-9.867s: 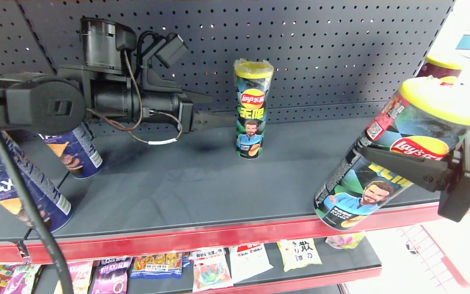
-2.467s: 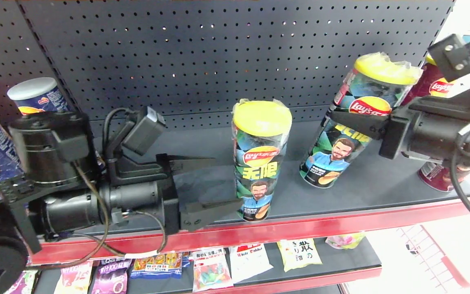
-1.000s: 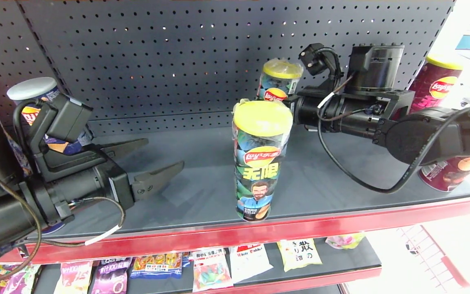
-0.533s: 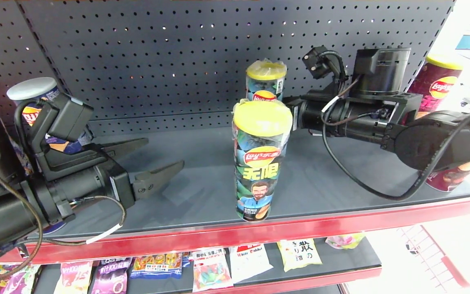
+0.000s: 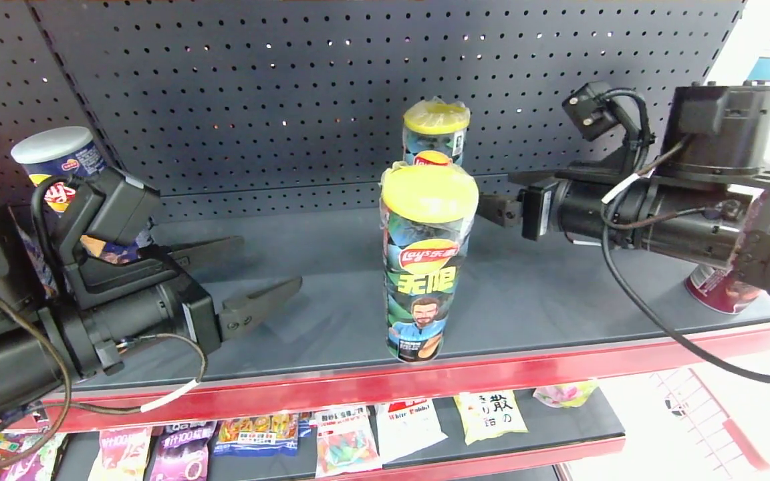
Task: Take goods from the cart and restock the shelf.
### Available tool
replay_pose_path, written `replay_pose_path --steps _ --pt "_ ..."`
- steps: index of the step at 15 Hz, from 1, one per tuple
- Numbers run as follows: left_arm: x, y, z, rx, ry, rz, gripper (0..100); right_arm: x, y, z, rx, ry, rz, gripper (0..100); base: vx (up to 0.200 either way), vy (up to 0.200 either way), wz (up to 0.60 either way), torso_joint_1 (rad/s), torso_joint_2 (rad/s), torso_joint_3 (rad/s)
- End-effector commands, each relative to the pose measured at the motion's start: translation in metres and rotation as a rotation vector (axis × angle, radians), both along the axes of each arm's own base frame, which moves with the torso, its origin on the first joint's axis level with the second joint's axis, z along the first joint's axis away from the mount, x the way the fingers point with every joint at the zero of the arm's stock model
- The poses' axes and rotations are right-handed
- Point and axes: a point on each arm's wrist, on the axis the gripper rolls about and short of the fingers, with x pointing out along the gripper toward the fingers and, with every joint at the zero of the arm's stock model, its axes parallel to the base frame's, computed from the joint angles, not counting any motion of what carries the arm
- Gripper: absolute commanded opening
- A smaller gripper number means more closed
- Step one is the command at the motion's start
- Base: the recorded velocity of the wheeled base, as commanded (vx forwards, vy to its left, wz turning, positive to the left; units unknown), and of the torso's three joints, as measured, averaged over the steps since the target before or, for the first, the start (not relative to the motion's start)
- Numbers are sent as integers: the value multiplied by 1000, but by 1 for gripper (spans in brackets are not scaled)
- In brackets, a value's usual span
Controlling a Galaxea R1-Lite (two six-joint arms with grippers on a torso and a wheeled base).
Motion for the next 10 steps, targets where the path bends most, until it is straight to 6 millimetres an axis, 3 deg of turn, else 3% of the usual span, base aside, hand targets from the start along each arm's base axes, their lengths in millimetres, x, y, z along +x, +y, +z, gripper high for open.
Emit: replay_pose_path --steps 1,5,10 --pt "-3 1 -7 15 21 0 100 -30 -28 8 10 -23 -45 100 0 0 0 0 0 0" --pt "-8 2 -19 50 96 -11 100 -92 -57 -5 9 -19 -48 100 0 0 0 0 0 0" --pt "-1 -9 -35 128 186 -48 100 -170 -91 -56 -30 58 -32 100 0 0 0 0 0 0"
